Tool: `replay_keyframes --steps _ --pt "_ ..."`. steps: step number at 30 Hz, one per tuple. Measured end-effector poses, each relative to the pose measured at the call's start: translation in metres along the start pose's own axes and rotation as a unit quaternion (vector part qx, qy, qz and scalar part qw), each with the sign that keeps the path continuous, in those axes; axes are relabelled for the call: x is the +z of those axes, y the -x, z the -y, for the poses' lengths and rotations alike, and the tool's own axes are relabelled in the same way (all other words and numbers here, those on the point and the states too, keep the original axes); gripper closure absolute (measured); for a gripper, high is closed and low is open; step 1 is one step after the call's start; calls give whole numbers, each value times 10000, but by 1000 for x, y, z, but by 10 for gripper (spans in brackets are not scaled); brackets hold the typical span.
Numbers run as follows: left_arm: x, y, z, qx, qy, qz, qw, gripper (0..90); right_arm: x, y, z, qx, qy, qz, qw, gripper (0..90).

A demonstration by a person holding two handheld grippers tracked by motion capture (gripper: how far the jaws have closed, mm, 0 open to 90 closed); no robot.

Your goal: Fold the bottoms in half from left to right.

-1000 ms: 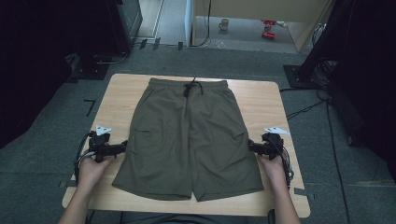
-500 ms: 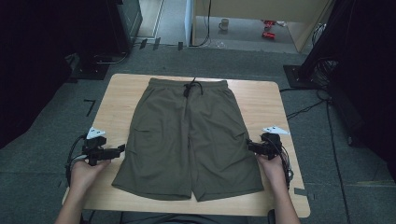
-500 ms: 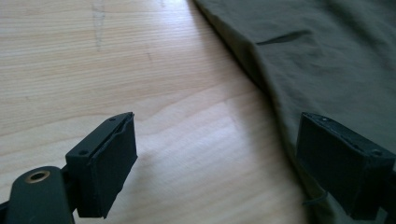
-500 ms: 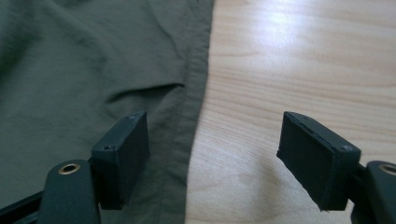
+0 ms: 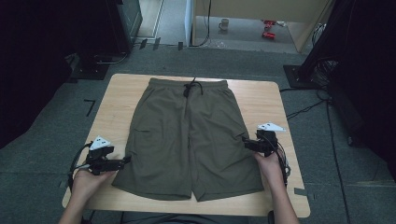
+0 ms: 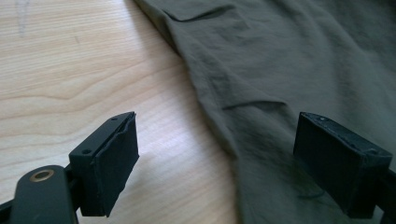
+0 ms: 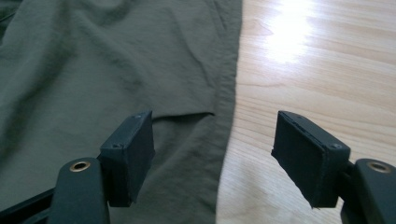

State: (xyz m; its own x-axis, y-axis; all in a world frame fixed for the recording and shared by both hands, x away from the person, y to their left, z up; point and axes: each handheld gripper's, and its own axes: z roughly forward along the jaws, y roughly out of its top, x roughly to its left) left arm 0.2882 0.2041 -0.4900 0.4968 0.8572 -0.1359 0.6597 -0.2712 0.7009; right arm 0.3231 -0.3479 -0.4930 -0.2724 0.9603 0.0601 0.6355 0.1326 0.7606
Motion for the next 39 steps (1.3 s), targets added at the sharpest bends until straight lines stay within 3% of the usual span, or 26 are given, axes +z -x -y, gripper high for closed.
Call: replay_keyframes --steps 3,8,15,27,32,34,39 --pt "1 2 3 67 -46 29 10000 147 1 -7 -4 -15 -155 -48 9999 275" --pt "4 3 7 92 -129 175 9997 235 3 -19 -11 -47 -125 -215 9997 285" --pt "7 4 13 164 -202 221 9994 252 10 -35 -23 -145 -178 -388 9990 283" --pt "5 13 21 383 -165 157 9990 323 27 -63 -47 -306 -84 -632 9975 302" --pt "3 15 21 410 -181 131 9989 426 34 -75 -57 -354 -16 -715 9968 318" --pt "3 15 21 382 -190 134 9990 477 36 -80 -60 -380 151 -727 9965 343" --pt "2 16 21 336 -215 227 9989 592 47 -95 -71 -453 115 -877 9951 358"
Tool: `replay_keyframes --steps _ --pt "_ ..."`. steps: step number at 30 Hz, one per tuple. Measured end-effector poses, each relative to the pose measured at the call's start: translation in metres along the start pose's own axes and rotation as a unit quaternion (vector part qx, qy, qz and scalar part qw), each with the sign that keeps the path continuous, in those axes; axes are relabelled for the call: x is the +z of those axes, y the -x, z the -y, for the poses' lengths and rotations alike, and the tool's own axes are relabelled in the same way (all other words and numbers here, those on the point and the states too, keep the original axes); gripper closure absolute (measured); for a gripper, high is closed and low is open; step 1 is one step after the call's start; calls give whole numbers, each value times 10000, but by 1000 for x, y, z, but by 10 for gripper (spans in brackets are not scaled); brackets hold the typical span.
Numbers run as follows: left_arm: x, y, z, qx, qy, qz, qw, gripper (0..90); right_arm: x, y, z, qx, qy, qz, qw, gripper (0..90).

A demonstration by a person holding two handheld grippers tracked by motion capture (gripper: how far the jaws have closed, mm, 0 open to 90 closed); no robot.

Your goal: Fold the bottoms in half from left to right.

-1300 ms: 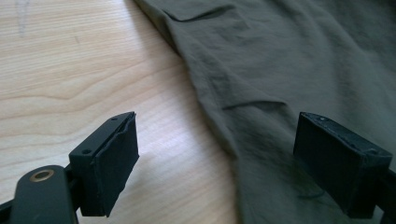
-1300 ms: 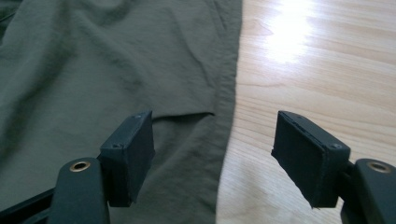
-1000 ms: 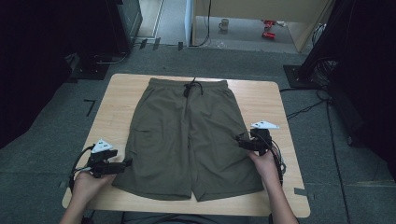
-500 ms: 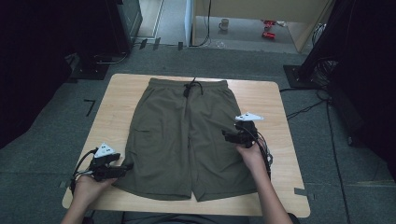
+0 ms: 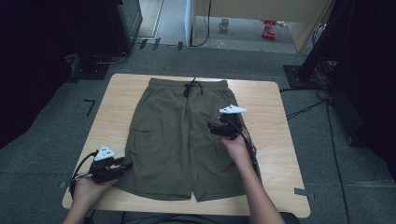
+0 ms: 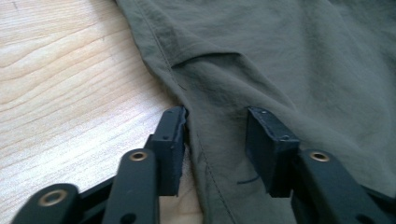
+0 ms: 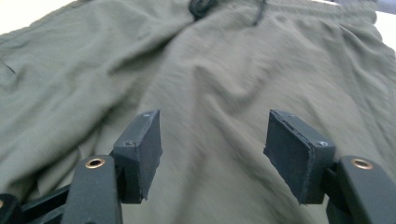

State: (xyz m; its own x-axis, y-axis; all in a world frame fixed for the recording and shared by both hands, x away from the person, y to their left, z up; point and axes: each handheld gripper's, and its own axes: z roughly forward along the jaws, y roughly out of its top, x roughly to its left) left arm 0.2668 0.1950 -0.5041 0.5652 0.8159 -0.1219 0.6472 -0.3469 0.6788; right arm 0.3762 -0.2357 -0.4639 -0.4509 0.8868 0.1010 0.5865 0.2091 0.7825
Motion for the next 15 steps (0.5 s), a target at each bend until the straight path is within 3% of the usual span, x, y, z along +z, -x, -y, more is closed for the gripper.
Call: replay_keyframes --steps 7,15 --pt "-6 5 -2 38 -59 10 10000 780 21 -19 -16 -41 78 -188 9998 368" --pt "-15 18 2 119 -81 70 9999 857 44 -39 -32 -104 74 -413 9991 378"
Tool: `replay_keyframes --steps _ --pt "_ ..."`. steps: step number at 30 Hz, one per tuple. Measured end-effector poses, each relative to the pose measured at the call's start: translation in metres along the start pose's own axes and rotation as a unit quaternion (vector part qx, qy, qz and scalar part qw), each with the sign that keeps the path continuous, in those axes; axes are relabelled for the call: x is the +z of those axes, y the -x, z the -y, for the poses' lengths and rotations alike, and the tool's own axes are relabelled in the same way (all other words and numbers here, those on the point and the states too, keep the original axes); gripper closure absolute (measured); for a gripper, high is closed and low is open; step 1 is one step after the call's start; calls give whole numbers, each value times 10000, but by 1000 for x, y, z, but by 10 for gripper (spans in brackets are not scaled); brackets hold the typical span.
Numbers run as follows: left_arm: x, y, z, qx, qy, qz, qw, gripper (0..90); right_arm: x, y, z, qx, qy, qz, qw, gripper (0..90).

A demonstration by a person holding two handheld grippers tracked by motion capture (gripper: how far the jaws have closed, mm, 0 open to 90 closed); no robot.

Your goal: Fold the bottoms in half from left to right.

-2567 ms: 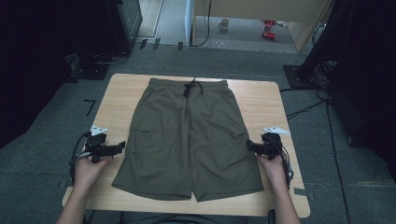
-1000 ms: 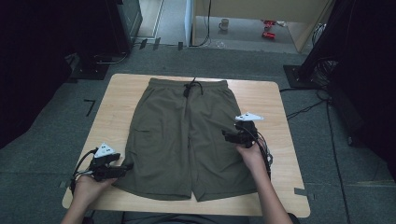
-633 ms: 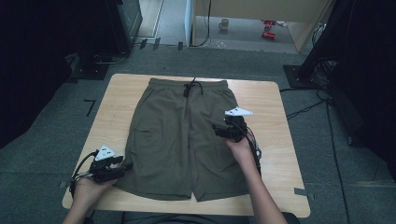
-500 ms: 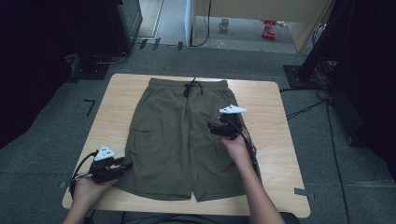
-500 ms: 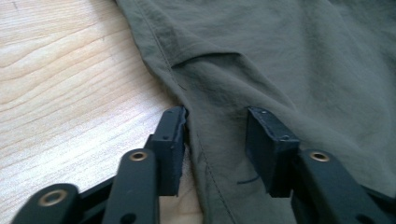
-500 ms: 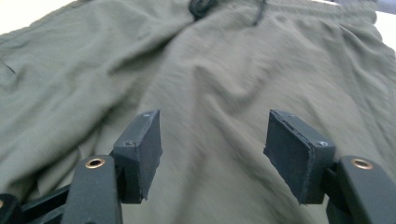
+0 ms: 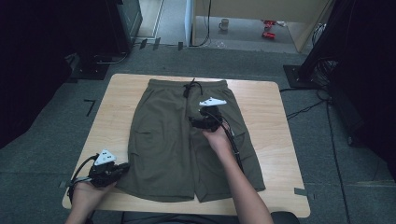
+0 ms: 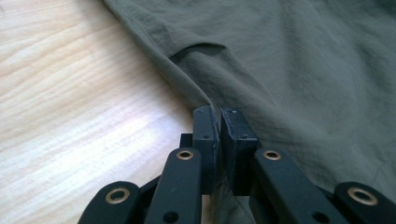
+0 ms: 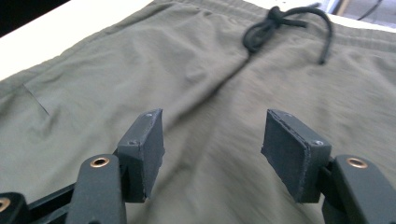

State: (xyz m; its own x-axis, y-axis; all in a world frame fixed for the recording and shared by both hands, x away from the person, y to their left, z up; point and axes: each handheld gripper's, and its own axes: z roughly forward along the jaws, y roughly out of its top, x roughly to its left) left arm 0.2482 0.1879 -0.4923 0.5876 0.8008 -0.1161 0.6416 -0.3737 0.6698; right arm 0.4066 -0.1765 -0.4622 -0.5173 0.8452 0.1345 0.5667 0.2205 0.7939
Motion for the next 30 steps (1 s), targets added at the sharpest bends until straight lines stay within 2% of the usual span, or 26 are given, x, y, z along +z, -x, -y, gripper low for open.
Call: replay_keyframes --steps 9,14,21,25,28,30 --pt "-2 2 7 -82 -57 31 9999 854 30 -22 -15 -232 -84 -70 9997 386" --pt "1 1 9 -165 -85 79 9998 802 48 -32 -28 -293 -115 -50 9995 389" --pt "3 1 10 -151 -114 135 9997 783 71 -43 -39 -339 -155 -47 9993 399" --pt "5 2 10 -121 -82 168 9998 718 83 -47 -44 -325 -146 -107 9993 397" --pt "5 3 10 -91 -60 175 9998 715 93 -49 -49 -284 -217 -144 9993 391" --pt "6 3 10 -65 -47 170 9998 714 99 -50 -52 -344 -246 -96 9991 390"
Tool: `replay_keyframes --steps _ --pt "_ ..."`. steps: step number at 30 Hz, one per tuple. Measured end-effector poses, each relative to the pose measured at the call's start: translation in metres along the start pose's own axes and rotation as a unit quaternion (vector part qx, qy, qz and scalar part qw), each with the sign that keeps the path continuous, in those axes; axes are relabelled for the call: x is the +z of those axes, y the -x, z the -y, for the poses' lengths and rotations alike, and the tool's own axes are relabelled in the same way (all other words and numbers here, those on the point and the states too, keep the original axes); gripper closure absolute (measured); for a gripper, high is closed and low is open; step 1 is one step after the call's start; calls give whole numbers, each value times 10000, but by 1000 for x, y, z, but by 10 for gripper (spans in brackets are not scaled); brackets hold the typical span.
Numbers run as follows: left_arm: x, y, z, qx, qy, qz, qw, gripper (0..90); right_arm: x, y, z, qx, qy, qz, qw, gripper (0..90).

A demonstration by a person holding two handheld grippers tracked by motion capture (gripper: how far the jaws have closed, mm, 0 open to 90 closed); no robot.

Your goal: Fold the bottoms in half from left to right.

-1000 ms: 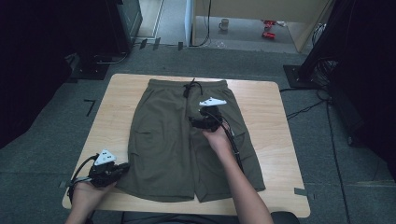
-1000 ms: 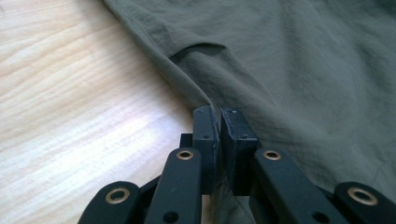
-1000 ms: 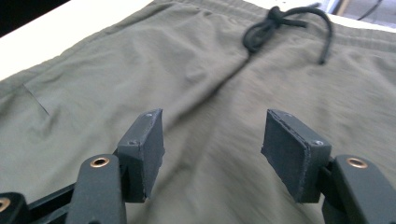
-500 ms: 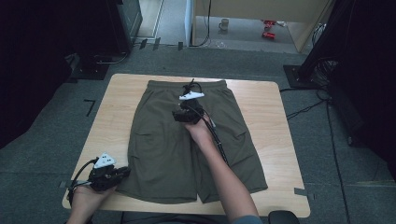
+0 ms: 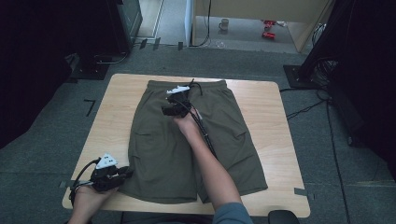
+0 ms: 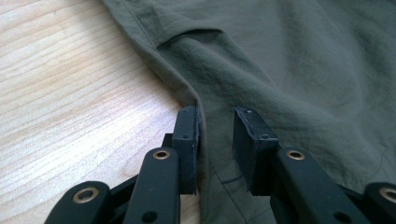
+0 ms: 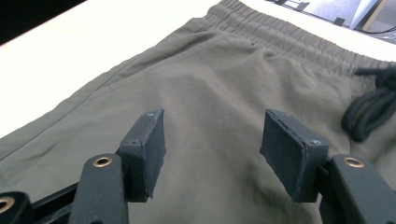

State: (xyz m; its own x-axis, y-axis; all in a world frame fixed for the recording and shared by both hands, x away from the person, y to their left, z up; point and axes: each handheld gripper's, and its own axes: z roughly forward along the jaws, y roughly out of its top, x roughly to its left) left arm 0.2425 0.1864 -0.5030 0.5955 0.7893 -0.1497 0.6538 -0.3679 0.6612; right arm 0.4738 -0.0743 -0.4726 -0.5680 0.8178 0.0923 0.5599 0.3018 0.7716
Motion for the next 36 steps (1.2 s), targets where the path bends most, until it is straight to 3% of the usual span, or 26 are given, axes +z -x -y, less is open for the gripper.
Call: replay_keyframes --steps 4,9,16,27,36 --pt "0 0 0 -3 5 -15 10000 720 13 -3 -8 -69 -44 13 10000 397" --pt "0 0 0 -36 -41 -37 10000 761 30 -7 -13 120 -25 -51 9999 398" --pt "0 1 -1 -7 -83 -61 9999 803 52 -14 -19 -20 -99 -25 9999 382" --pt "1 2 -3 27 -123 30 9999 828 77 -26 -31 -38 -216 7 9998 337" --pt "3 3 -5 54 -152 61 9999 829 98 -45 -40 -74 -345 3 9994 289"
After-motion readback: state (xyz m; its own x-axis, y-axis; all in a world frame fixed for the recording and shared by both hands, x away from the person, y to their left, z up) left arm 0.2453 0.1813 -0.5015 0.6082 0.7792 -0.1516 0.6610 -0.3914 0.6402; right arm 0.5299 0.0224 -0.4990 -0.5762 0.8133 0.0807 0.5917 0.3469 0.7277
